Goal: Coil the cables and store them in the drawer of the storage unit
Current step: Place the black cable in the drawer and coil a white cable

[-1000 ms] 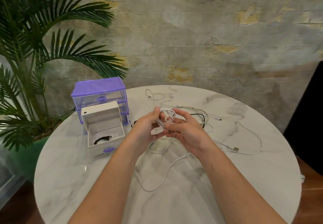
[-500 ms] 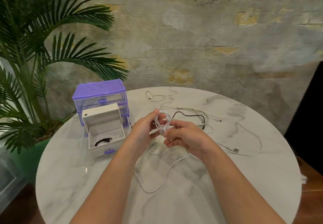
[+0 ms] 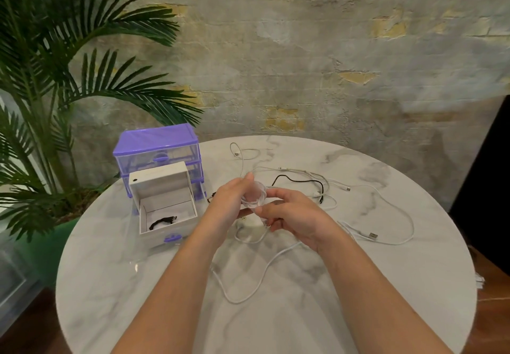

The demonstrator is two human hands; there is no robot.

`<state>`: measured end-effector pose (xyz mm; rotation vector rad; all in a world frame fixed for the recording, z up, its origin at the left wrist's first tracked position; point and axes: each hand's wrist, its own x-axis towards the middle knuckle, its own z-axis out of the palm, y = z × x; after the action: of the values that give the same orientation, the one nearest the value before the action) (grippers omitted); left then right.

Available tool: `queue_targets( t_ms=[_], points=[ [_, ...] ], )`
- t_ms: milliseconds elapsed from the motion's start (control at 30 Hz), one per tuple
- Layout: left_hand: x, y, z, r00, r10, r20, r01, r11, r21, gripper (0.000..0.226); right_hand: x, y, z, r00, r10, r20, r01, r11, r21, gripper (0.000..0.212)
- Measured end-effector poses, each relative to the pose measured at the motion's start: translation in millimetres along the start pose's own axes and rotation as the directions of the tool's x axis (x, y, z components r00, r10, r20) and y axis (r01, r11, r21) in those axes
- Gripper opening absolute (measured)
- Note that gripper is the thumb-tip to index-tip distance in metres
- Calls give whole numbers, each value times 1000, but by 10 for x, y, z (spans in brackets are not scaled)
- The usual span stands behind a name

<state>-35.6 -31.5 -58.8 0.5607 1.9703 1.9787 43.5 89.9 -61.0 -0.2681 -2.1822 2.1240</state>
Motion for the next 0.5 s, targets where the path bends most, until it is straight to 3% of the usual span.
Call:
queue_targets(
  t_ms=[200, 500],
  points=[
    [16, -6, -25, 994, 82, -67, -82, 997, -7, 35, -11, -27, -29, 997, -80, -8, 77, 980, -182, 30],
    [-15, -37, -22, 1000, 14, -17, -14, 1000, -12, 35, 51, 52, 28, 915, -335, -225, 171, 828, -534, 27]
  ],
)
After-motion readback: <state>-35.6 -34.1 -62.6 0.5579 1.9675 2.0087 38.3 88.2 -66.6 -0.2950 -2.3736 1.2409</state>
